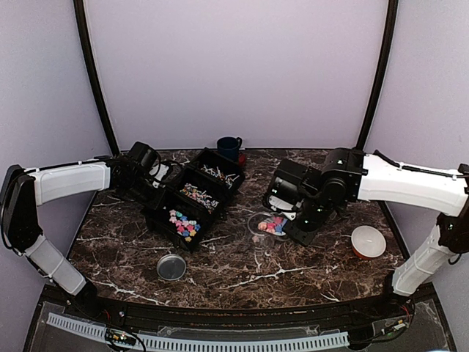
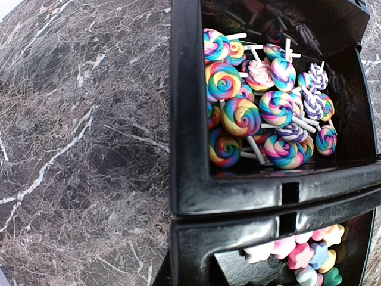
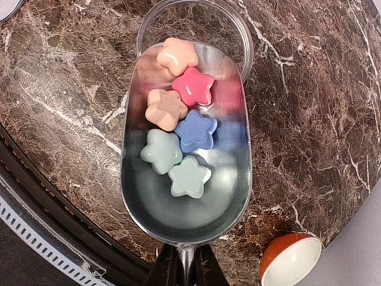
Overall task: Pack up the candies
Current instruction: Place the fake candies in the packing bottle, then place the plate at the center of the board, then pass from the right arm to the left, then pass from the left arm to the right, then adjust the plate at the center of the board.
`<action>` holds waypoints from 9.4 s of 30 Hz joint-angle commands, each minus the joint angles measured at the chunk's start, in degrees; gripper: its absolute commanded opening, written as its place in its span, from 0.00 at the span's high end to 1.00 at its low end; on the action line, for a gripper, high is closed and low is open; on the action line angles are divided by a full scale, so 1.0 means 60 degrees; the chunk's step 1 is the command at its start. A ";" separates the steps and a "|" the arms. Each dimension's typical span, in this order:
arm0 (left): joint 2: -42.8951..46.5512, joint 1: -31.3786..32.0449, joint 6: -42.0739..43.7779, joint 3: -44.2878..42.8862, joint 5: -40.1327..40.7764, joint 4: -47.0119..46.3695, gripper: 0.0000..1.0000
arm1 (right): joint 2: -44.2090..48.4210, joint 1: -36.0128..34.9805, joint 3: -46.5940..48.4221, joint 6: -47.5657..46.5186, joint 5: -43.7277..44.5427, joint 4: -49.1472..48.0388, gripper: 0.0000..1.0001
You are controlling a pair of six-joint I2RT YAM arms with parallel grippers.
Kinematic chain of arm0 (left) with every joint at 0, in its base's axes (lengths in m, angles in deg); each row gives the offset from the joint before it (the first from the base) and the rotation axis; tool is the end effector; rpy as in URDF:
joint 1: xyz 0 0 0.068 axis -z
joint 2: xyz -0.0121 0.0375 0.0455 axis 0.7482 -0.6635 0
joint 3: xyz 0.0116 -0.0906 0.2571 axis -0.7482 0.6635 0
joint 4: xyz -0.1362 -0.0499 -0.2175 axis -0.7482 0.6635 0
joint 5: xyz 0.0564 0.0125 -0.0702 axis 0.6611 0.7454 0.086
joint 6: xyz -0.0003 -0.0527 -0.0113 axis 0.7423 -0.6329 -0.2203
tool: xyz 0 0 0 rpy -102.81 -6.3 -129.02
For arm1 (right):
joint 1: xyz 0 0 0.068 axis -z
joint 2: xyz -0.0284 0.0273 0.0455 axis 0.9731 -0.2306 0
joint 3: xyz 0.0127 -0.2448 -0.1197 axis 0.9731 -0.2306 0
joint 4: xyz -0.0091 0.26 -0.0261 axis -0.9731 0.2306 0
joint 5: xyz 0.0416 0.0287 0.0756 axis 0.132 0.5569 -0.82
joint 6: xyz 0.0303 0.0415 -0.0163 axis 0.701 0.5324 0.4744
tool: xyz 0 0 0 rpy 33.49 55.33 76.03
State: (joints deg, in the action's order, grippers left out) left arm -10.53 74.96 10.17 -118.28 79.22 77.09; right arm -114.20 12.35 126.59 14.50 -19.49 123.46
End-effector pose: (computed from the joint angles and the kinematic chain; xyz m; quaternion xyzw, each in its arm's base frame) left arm 0.2850 -0.1408 0.2329 0.2023 0.9303 -0.0575 0.3006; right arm 0.1310 0.2520 0.3002 -0.4044 0.8980 -0.0217 0.1719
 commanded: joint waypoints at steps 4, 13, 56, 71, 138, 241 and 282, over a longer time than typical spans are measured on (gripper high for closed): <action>0.0837 -0.0037 -0.0267 -0.0462 -0.0464 -0.1120 1.00 | -0.0136 0.0056 0.0364 0.0408 -0.0079 0.0295 1.00; 0.0815 -0.0049 -0.0274 -0.0464 -0.0500 -0.1120 1.00 | -0.0513 0.0055 0.0906 0.0622 -0.0037 0.0838 1.00; -0.0518 -0.0348 -0.0334 -0.0291 -0.1627 -0.1831 1.00 | -0.0063 0.0054 0.1422 0.0469 0.1840 -0.0411 1.00; -0.1371 -0.0358 -0.0172 -0.0418 -0.1527 -0.1595 0.89 | 0.1538 0.0052 -0.1887 -0.1674 0.1933 -0.6962 1.00; -0.0180 0.0293 -0.1777 -0.0073 -0.9203 -0.3697 1.00 | -0.0050 -0.0965 -0.3187 -0.6456 0.1862 -1.2301 1.00; 0.0031 0.0233 -0.2070 0.0190 -0.9998 -0.4397 0.76 | 0.0615 -0.0662 -0.5520 -0.6852 0.0625 -1.6280 1.00; -0.1062 -0.0779 -0.0251 -0.0878 -0.2253 0.0488 0.34 | 0.2263 -0.0144 -0.3357 -0.3760 0.1437 -0.9094 1.00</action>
State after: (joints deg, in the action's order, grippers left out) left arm -15.49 70.43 7.03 -122.95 64.34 76.74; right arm -100.41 11.11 103.11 -9.25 -9.85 68.27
